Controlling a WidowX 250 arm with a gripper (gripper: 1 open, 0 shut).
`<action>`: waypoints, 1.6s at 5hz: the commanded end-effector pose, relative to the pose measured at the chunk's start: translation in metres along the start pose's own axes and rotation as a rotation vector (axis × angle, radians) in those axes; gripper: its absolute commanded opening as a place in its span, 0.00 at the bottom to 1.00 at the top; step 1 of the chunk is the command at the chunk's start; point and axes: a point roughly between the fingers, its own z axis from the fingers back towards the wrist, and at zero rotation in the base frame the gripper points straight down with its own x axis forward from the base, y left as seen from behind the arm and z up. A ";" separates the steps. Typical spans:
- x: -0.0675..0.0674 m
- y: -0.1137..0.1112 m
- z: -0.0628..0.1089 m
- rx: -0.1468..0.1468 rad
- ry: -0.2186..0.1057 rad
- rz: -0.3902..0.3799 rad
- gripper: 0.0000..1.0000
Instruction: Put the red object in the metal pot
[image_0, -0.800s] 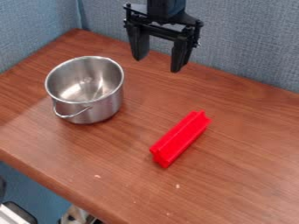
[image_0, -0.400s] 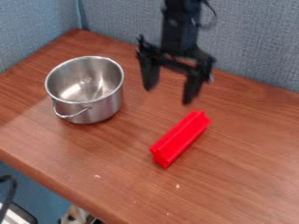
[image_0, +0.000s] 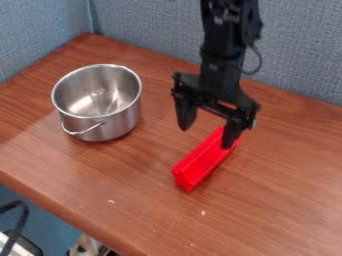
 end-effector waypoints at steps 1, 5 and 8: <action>0.007 -0.001 -0.010 0.007 -0.049 -0.048 1.00; -0.009 0.011 -0.034 -0.014 -0.148 -0.107 0.00; -0.011 0.014 -0.025 -0.025 -0.129 -0.109 0.00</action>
